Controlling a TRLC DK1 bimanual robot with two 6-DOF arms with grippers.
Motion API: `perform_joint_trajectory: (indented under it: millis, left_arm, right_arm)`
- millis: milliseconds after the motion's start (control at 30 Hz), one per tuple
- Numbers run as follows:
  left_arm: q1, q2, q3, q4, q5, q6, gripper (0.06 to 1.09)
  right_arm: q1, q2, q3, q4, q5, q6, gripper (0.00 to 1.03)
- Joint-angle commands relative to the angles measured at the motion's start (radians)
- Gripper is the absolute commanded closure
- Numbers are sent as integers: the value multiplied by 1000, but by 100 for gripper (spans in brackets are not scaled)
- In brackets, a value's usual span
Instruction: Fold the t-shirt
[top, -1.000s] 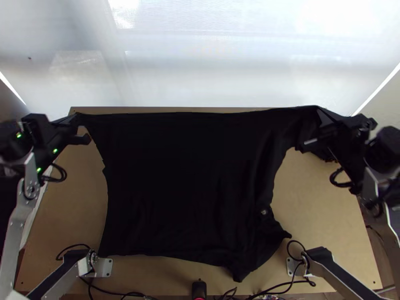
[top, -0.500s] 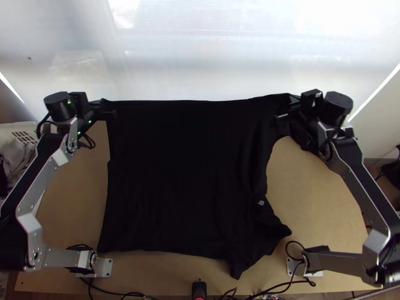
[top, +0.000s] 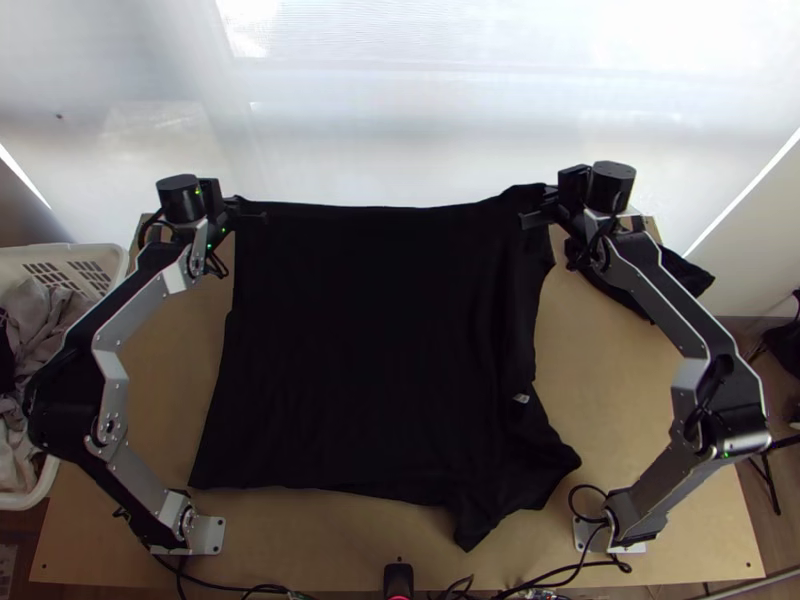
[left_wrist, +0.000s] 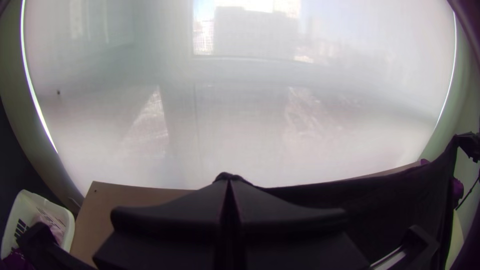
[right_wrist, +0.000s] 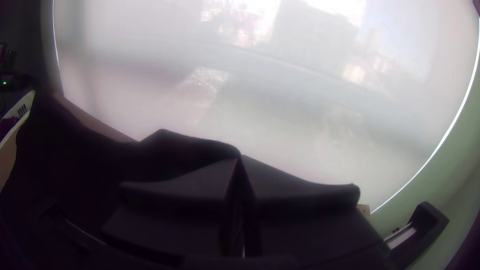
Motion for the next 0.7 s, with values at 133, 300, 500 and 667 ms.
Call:
perform_joint_trajectory:
  millis: [133,300,500,667]
  left_arm:
    - [14,161,105,34,-49,-3,105]
    - [29,225,154,36,-62,0,105]
    - [32,286,194,39,-67,-5,105]
    - [31,326,209,60,-69,-3,105]
  right_arm:
    - [1,238,194,11,0,2,100]
    - [14,328,284,9,1,5,100]
    - [23,405,344,6,3,6,100]
    - [34,443,356,9,14,2,100]
